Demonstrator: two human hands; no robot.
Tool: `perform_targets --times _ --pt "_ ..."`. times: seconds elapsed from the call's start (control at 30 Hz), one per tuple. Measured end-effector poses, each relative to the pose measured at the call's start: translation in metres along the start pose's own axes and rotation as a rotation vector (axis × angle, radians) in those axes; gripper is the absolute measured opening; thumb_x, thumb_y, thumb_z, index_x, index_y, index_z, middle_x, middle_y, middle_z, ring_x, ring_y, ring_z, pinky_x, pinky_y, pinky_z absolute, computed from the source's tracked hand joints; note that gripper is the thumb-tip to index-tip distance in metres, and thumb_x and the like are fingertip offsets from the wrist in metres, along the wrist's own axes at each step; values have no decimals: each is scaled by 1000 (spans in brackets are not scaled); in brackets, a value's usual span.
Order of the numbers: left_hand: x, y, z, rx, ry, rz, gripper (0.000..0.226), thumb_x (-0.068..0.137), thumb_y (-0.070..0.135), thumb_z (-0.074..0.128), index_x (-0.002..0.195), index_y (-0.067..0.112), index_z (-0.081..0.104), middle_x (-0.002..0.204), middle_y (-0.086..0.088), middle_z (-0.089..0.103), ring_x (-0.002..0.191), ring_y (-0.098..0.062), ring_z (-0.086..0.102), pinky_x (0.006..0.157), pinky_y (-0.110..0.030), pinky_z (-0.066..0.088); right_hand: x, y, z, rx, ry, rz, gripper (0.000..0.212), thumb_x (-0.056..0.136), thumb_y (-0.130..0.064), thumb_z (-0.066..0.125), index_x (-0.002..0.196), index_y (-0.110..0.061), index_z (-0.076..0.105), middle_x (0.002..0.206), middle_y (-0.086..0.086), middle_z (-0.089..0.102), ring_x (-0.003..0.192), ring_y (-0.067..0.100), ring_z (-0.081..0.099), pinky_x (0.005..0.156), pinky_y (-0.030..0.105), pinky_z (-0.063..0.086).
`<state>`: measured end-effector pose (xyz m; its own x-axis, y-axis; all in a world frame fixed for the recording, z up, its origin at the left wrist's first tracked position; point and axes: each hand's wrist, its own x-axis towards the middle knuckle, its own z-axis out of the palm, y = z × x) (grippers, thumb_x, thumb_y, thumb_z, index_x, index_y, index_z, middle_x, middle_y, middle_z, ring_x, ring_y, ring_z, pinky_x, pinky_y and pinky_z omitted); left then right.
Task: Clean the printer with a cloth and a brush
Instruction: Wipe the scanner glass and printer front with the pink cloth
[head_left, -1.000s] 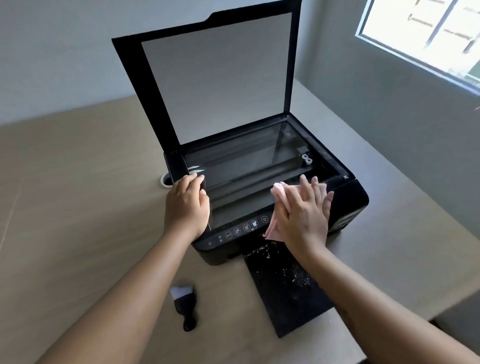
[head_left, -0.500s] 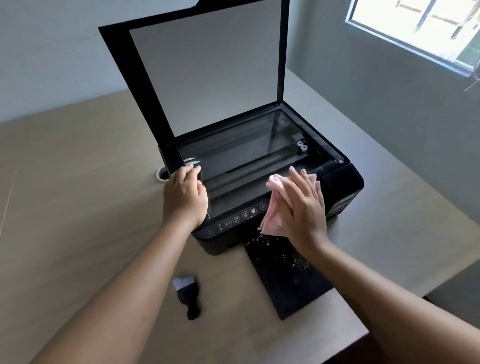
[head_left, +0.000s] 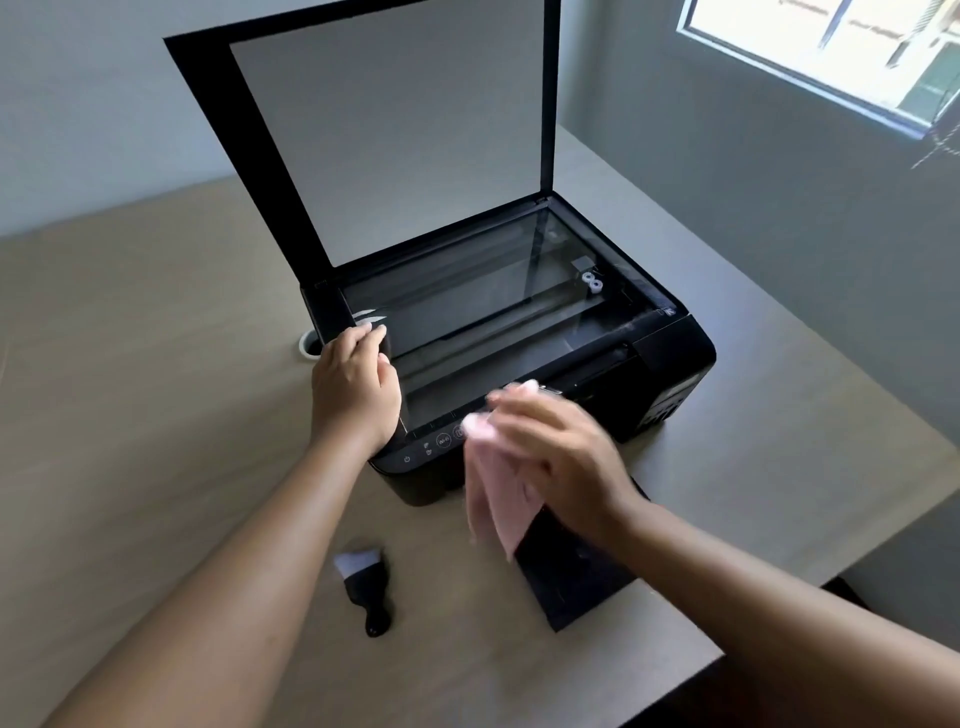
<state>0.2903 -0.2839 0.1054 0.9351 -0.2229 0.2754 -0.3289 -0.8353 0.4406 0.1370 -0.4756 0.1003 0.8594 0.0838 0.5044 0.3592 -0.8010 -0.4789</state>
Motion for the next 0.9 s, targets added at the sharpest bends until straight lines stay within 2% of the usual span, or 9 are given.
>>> perform_targets --times 0.1,0.23,0.33,0.43,0.5,0.6,0.7,0.8,0.9 --pt "0 0 1 0 7 1 40 94 10 45 133 5 55 140 -12 50 131 -30 40 112 -36 23 10 13 -6 -120 72 287 31 89 -28 53 116 -23 69 129 3 61 130 25 48 106 48 40" --pt "0 1 0 -2 11 -11 41 94 10 45 133 6 55 140 -11 50 131 -29 40 112 -36 23 19 -12 29 -169 103 422 40 91 -45 48 119 -23 65 136 3 55 140 31 35 115 54 25" --pt "0 1 0 -3 16 -2 41 93 8 46 132 6 56 139 -11 51 130 -31 41 111 -36 24 21 -25 44 -246 81 439 46 89 -57 47 122 -29 62 141 1 49 144 36 23 120 52 9" --pt "-1 0 0 0 18 5 41 93 7 45 132 6 55 139 -11 51 130 -31 41 111 -36 24 13 -10 32 -164 89 279 26 94 -35 55 113 -24 69 131 -1 61 138 31 38 114 47 28" --pt "-1 -1 0 2 23 6 40 93 7 45 132 5 56 139 -12 51 130 -31 42 111 -36 24 7 9 11 -104 88 210 26 89 -17 66 114 -16 69 126 2 64 128 27 50 104 47 42" --pt "0 0 0 -3 31 7 40 91 6 47 130 4 57 137 -13 52 129 -32 43 110 -36 24 19 39 -27 -68 298 414 32 92 -18 64 123 -13 60 121 9 67 109 27 62 92 41 50" --pt "0 1 0 -4 32 1 39 91 6 48 130 4 58 137 -12 53 128 -32 43 110 -36 24 33 57 -36 -126 292 643 23 94 -31 60 108 -12 60 131 11 61 121 30 56 97 39 46" --pt "-1 1 0 -12 33 1 39 91 6 48 129 4 58 137 -12 53 128 -32 43 110 -36 24 28 44 -14 -288 179 504 32 96 -40 53 99 -11 67 140 11 55 137 25 42 116 40 30" --pt "0 0 0 -12 30 3 39 92 5 47 130 5 58 137 -12 53 128 -32 43 110 -37 24 18 24 -2 -243 73 320 38 94 -47 52 112 -16 67 142 6 53 140 22 38 119 39 24"
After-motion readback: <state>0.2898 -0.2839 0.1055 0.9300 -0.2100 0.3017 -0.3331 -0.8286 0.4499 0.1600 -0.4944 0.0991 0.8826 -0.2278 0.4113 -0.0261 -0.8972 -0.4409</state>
